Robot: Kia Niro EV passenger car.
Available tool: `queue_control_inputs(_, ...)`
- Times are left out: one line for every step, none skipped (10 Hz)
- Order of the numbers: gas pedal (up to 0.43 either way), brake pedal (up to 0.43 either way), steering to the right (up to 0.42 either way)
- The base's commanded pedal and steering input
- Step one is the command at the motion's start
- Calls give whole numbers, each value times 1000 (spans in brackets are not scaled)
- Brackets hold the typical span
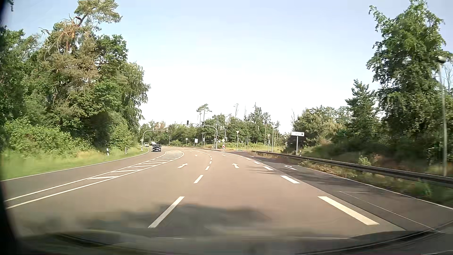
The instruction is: Follow the waypoints while adhering to traffic rules and regulations
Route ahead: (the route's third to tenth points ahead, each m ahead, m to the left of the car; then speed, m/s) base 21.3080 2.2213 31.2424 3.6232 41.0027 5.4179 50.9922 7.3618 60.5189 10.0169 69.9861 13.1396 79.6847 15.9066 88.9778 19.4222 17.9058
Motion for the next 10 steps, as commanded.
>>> queue_control_inputs(177, 30, -17)
queue_control_inputs(177, 30, -18)
queue_control_inputs(177, 30, -18)
queue_control_inputs(177, 30, -18)
queue_control_inputs(177, 30, -18)
queue_control_inputs(177, 30, -18)
queue_control_inputs(177, 30, -18)
queue_control_inputs(177, 30, -18)
queue_control_inputs(177, 24, -18)
queue_control_inputs(177, 30, -18)
